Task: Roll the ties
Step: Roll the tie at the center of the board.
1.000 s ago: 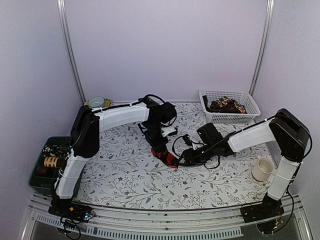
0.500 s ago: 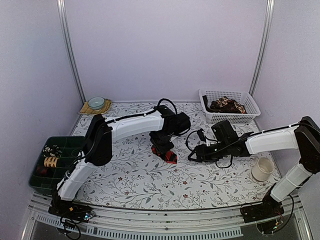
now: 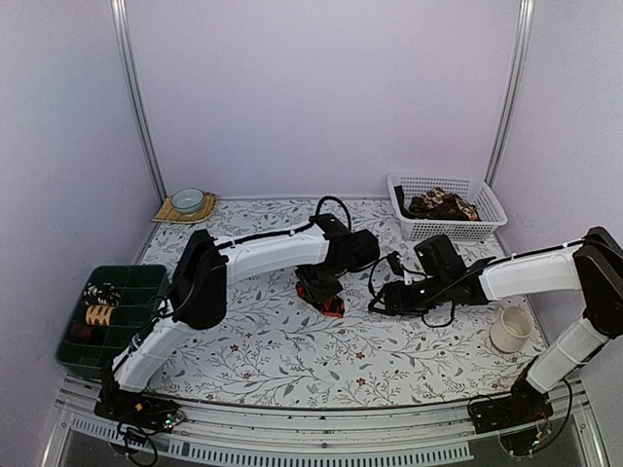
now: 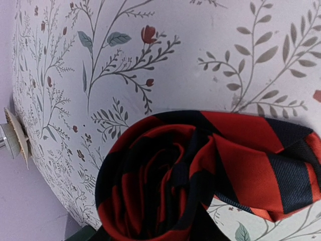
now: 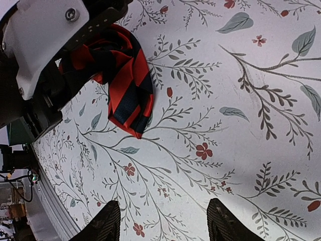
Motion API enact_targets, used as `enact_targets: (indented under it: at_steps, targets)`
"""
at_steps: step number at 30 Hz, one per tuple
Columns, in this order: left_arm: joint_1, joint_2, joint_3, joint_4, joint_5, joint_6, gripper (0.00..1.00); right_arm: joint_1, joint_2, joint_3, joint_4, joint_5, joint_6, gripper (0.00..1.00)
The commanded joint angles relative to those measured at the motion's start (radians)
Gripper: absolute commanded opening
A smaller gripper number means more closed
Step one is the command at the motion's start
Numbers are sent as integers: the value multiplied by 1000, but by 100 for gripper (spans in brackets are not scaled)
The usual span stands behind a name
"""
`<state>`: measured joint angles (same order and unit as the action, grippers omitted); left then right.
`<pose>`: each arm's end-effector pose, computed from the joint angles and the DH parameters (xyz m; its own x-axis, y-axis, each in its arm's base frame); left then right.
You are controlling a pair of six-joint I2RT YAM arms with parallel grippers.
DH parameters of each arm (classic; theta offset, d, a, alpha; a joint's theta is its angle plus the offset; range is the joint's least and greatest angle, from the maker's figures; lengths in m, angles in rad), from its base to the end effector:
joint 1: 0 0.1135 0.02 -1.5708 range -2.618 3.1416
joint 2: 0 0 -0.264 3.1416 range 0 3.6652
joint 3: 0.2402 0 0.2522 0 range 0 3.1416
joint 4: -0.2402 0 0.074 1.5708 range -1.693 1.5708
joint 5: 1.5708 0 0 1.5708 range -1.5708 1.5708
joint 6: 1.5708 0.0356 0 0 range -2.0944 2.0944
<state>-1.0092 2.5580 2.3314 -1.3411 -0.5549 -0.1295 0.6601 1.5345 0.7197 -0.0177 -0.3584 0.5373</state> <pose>0.2783 -0.4071 0.1581 -0.6209 0.7807 -0.0711 0.6438 0.5595 0.5220 0.2249 0.1904 0.1609 -0.8913 -0.0851 -0.4454 -0.3545 0.7433 0.5674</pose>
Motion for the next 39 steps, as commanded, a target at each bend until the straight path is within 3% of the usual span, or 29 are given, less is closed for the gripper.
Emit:
enact_targets:
  at_steps: [1, 4, 7, 12, 20, 30, 33, 39]
  targets:
    - [-22, 39, 20, 34, -16, -21, 36, -8, -75, -7, 21, -14, 4, 59]
    - [-30, 35, 22, 33, -54, -30, 29, -18, -72, -10, 33, -26, 15, 59]
    - [-45, 45, 19, 31, -96, -39, 12, -37, -73, -16, 50, -50, 36, 59]
    - [-73, 102, 11, -24, -244, -60, 2, -61, -81, -22, 60, -66, 56, 59]
    - [-90, 131, -45, 2, -378, -71, 0, -73, -75, -40, 90, -75, 73, 59]
    - [-106, 109, -25, 136, -254, -1, 29, -86, -86, -43, 100, -81, 83, 59]
    - [-106, 105, -11, 152, -239, 12, 42, -89, -86, -42, 105, -83, 86, 59]
    - [-109, 92, 10, 160, -232, 22, 48, -89, -73, -35, 110, -89, 88, 59]
